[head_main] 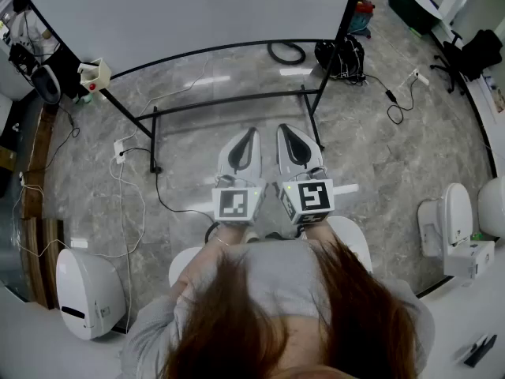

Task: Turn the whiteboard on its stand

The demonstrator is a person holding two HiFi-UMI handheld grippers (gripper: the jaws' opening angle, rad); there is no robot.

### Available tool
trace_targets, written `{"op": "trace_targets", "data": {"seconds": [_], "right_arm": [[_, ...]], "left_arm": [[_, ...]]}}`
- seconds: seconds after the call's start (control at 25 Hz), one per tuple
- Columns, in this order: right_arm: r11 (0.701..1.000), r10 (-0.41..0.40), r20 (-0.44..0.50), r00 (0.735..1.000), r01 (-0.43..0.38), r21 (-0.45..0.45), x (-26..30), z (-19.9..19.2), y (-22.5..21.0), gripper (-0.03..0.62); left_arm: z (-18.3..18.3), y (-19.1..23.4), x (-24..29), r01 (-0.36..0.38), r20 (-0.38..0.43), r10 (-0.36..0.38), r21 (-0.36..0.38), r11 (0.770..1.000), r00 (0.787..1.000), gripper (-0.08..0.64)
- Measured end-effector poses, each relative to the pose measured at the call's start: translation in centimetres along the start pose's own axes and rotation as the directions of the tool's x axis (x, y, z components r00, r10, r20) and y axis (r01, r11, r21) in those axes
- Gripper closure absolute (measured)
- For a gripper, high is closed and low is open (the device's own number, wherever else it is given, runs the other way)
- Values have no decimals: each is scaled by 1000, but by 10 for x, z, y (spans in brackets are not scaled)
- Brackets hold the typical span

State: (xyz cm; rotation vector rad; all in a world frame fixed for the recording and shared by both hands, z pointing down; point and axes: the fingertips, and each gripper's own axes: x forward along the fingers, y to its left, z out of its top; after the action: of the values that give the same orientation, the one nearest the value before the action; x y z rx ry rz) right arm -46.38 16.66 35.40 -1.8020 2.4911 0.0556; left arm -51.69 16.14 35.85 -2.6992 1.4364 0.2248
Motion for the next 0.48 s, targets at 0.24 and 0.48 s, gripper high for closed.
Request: {"op": "trace_targets", "data": {"seconds": [0.24, 0.48], "right_arm": [[1000, 9, 11, 1000, -9, 9, 1, 3, 3, 589], [1000, 9, 30, 1000, -8, -16, -2, 5, 7, 588]], "left_arm": [[4, -3, 1, 0, 1, 0, 1, 1000, 1000, 558], [1, -2, -1, 1, -5, -2, -10, 1000, 1000, 558]]}}
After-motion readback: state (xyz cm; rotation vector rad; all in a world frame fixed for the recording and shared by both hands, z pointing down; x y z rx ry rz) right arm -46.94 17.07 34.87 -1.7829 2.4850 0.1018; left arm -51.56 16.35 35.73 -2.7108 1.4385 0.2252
